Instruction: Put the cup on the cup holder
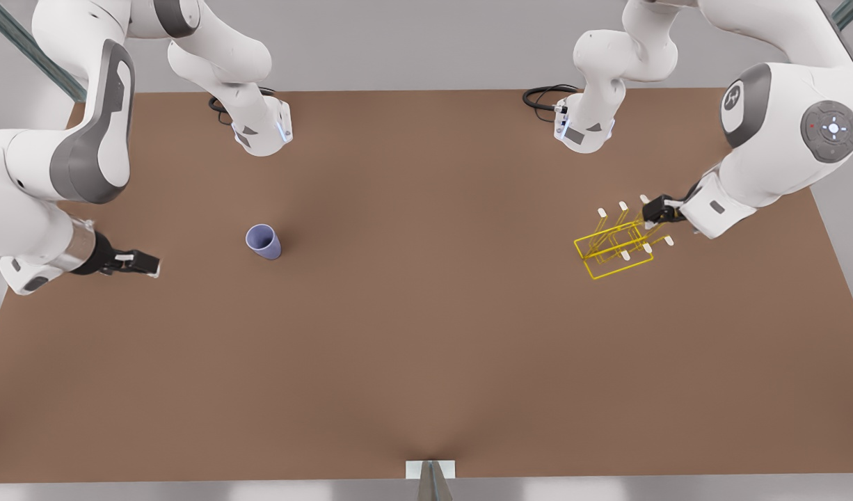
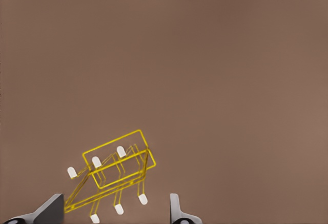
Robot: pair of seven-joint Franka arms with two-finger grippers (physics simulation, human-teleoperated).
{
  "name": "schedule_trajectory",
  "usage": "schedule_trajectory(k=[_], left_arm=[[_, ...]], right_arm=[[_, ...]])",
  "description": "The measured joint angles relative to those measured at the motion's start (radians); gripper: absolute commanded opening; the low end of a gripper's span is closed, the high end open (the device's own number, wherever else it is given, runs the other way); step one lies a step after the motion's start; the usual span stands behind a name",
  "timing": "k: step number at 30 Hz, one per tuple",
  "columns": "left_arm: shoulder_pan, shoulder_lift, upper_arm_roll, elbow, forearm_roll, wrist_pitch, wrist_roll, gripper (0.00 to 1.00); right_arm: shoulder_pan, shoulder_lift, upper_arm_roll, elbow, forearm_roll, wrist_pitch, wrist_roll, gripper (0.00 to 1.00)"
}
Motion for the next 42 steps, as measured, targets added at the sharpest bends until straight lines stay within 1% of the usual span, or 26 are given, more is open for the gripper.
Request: schedule_trajectory(k=[2, 5, 8, 11, 14, 23, 27, 31, 36, 41, 42], left_arm=[[0.003, 0.002, 0.001, 0.0, -0.001, 0.014, -0.007, 1.0], [-0.002, 0.041, 0.003, 0.0, 0.0, 0.029, -0.019, 1.0], [-0.006, 0.064, 0.004, -0.001, 0.001, 0.039, -0.027, 1.0], [-0.005, 0.066, 0.005, -0.001, 0.003, 0.044, -0.033, 1.0], [-0.005, 0.069, 0.005, -0.003, 0.005, 0.045, -0.037, 1.0], [-0.005, 0.074, 0.004, 0.001, 0.007, 0.047, -0.047, 1.0], [-0.005, 0.074, 0.004, 0.001, 0.007, 0.047, -0.05, 1.0], [-0.005, 0.076, 0.004, 0.0, 0.007, 0.048, -0.052, 1.0], [-0.005, 0.08, 0.004, 0.001, 0.007, 0.048, -0.054, 1.0], [-0.005, 0.081, 0.004, 0.001, 0.007, 0.048, -0.056, 1.0], [-0.005, 0.081, 0.004, 0.001, 0.007, 0.048, -0.057, 1.0]], right_arm=[[-0.001, 0.001, 0.0, 0.002, 0.001, 0.023, -0.001, 1.0], [-0.001, 0.004, 0.0, 0.0, 0.001, 0.046, -0.001, 1.0], [0.0, 0.006, 0.0, -0.037, 0.001, 0.079, -0.002, 1.0], [0.015, 0.006, 0.003, -0.175, 0.001, 0.143, -0.002, 1.0], [0.049, -0.01, 0.005, -0.277, 0.009, 0.203, -0.002, 1.0], [0.138, -0.167, 0.014, -0.523, 0.046, 0.278, 0.001, 1.0], [0.156, -0.242, 0.094, -0.647, 0.058, 0.301, 0.016, 1.0], [0.229, -0.252, 0.136, -0.691, 0.063, 0.303, 0.041, 1.0], [0.387, -0.254, 0.125, -0.757, 0.063, 0.317, 0.065, 1.0], [0.533, -0.236, 0.123, -0.752, 0.061, 0.332, 0.084, 1.0], [0.552, -0.222, 0.124, -0.731, 0.061, 0.333, 0.087, 1.0]])
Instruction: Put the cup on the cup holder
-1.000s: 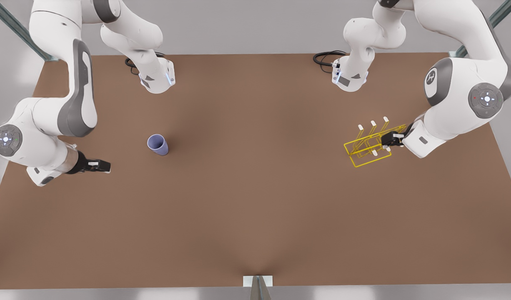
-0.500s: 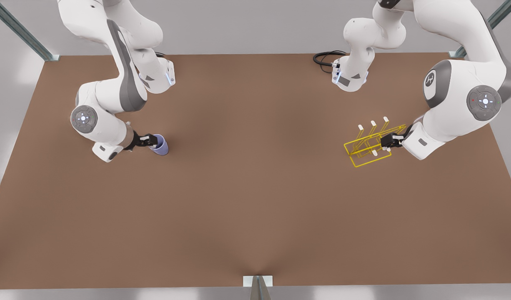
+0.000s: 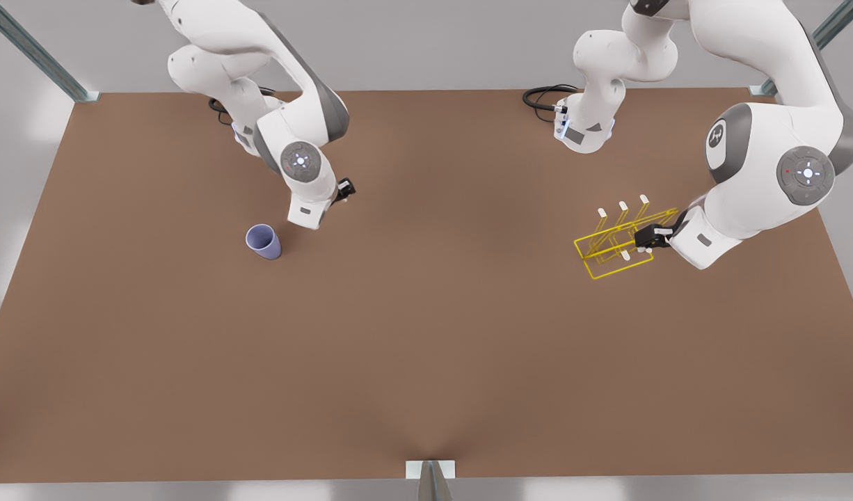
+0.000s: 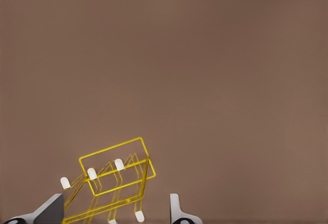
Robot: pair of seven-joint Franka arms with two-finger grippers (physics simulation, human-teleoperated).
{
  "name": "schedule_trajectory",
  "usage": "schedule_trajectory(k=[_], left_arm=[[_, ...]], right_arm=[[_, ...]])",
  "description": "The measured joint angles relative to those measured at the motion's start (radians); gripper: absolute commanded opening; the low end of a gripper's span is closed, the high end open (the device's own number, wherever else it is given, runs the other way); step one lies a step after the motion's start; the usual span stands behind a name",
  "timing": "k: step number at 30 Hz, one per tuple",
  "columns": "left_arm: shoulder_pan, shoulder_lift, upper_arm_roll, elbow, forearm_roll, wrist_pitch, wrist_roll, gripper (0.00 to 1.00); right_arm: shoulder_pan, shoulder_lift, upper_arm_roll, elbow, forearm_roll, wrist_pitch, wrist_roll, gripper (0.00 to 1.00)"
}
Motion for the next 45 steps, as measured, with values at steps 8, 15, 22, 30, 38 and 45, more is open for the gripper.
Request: schedule_trajectory(k=[8, 15, 22, 30, 38, 45], left_arm=[[0.0, 0.0, 0.0, 0.0, 0.0, 0.0, -0.002, 1.0], [0.0, 0.003, -0.001, 0.0, 0.001, 0.001, -0.004, 1.0], [0.0, 0.003, -0.002, 0.0, 0.001, 0.0, -0.005, 1.0], [0.0, 0.004, -0.002, 0.0, 0.002, 0.0, -0.007, 1.0], [-0.001, 0.003, -0.003, 0.0, 0.002, 0.0, -0.008, 1.0], [-0.001, 0.04, -0.004, -0.008, 0.001, -0.015, -0.007, 1.0]], right_arm=[[-0.586, 0.151, -0.057, 0.195, -0.002, -0.131, 0.009, 1.0], [-0.53, 0.165, -0.001, 0.205, 0.0, -0.237, 0.011, 1.0], [-0.526, 0.184, 0.095, 0.201, 0.005, -0.329, 0.022, 1.0], [-0.525, 0.194, 0.141, 0.086, 0.009, -0.271, 0.05, 1.0], [-0.544, 0.218, 0.133, -0.003, -0.013, -0.099, 0.077, 1.0], [-0.541, 0.252, 0.135, -0.044, -0.019, 0.036, 0.094, 1.0]])
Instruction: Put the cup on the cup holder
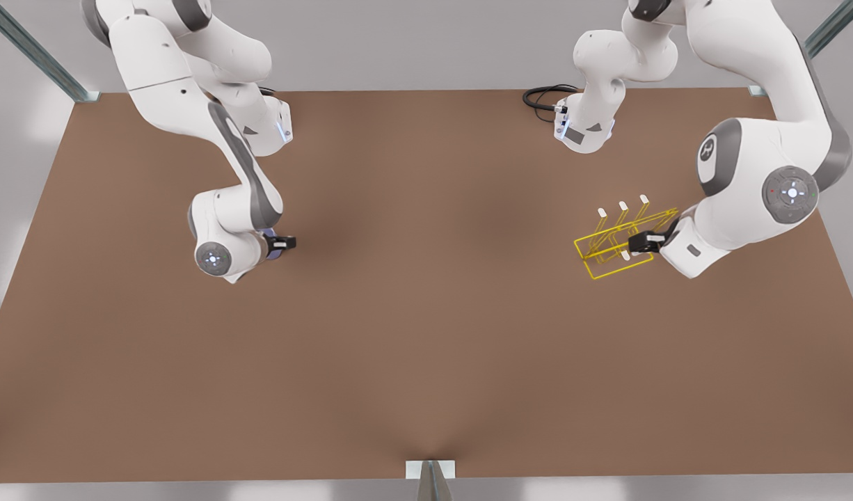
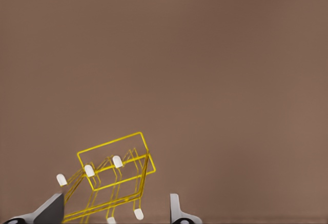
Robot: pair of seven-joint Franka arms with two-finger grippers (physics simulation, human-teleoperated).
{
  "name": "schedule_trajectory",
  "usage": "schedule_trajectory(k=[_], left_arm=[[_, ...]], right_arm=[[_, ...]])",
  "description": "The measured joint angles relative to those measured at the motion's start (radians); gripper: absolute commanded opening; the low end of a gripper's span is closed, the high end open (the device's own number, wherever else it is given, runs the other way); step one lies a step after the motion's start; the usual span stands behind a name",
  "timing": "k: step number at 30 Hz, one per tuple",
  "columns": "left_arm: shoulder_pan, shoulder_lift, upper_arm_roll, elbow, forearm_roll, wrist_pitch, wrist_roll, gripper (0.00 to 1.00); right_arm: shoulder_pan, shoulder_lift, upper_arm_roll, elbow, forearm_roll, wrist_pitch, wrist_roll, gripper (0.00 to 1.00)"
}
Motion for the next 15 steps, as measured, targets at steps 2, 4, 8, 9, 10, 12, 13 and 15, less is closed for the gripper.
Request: schedule_trajectory(k=[2, 4, 8, 9, 10, 12, 13, 15], left_arm=[[-0.005, 0.015, -0.004, -0.003, -0.001, -0.016, 0.001, 1.0], [-0.011, 0.023, -0.006, -0.002, -0.005, -0.032, 0.001, 1.0], [-0.013, 0.033, -0.008, 0.002, -0.008, -0.052, 0.003, 1.0], [-0.013, 0.034, -0.008, 0.002, -0.009, -0.055, 0.003, 1.0], [-0.013, 0.035, -0.008, 0.002, -0.009, -0.057, 0.003, 1.0], [-0.013, 0.036, -0.008, 0.002, -0.01, -0.061, 0.003, 1.0], [-0.013, 0.037, -0.008, 0.002, -0.01, -0.062, 0.004, 1.0], [-0.013, 0.042, -0.008, 0.0, -0.01, -0.065, 0.004, 1.0]], right_arm=[[-0.001, 0.003, 0.0, -0.007, -0.001, 0.019, 0.004, 1.0], [-0.002, 0.007, -0.001, -0.017, -0.006, 0.034, 0.007, 1.0], [-0.003, 0.023, -0.001, -0.027, -0.018, 0.06, 0.012, 0.86], [-0.004, 0.027, -0.001, -0.028, -0.021, 0.068, 0.013, 0.54], [-0.006, 0.03, -0.001, -0.029, -0.025, 0.075, 0.014, 0.25], [-0.008, 0.036, -0.001, -0.028, -0.028, 0.087, 0.014, 0.21], [-0.009, 0.039, -0.001, -0.026, -0.026, 0.091, 0.012, 0.21], [-0.009, 0.043, -0.001, -0.023, -0.017, 0.099, 0.007, 0.21]])
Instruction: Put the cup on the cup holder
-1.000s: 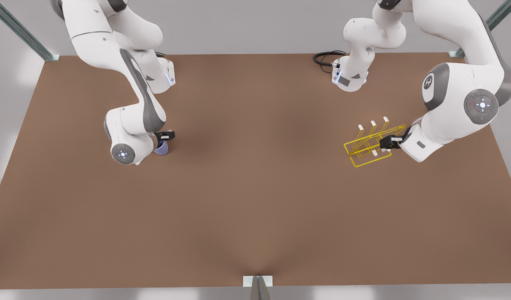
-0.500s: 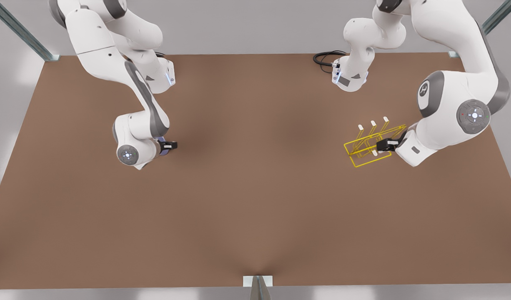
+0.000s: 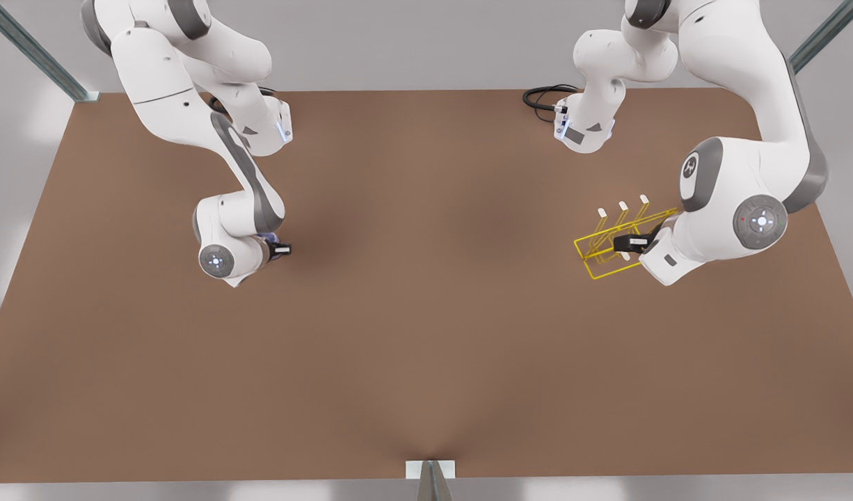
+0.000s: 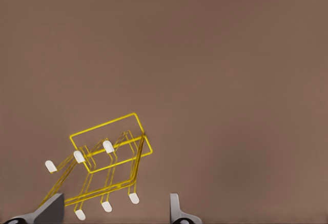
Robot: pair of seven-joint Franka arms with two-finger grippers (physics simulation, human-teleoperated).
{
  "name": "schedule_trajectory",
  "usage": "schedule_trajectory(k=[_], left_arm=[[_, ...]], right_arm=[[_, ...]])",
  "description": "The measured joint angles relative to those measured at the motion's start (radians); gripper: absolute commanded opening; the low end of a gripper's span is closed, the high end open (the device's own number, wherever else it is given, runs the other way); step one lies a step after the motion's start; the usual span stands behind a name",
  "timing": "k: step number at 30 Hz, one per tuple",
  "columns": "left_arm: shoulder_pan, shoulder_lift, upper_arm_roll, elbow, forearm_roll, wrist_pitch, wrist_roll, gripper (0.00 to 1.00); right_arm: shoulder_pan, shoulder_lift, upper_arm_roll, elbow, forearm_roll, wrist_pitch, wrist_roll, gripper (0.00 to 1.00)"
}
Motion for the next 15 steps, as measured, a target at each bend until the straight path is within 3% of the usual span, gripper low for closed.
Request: schedule_trajectory(k=[10, 15], left_arm=[[0.0, 0.008, 0.0, 0.001, 0.0, -0.004, 0.001, 1.0], [0.0, 0.006, 0.0, 0.0, 0.0, -0.01, 0.002, 1.0]], right_arm=[[0.002, -0.024, 0.002, 0.059, -0.014, -0.009, 0.023, 0.21], [0.017, 0.045, 0.008, 0.291, 0.009, -0.017, 0.045, 0.21]])
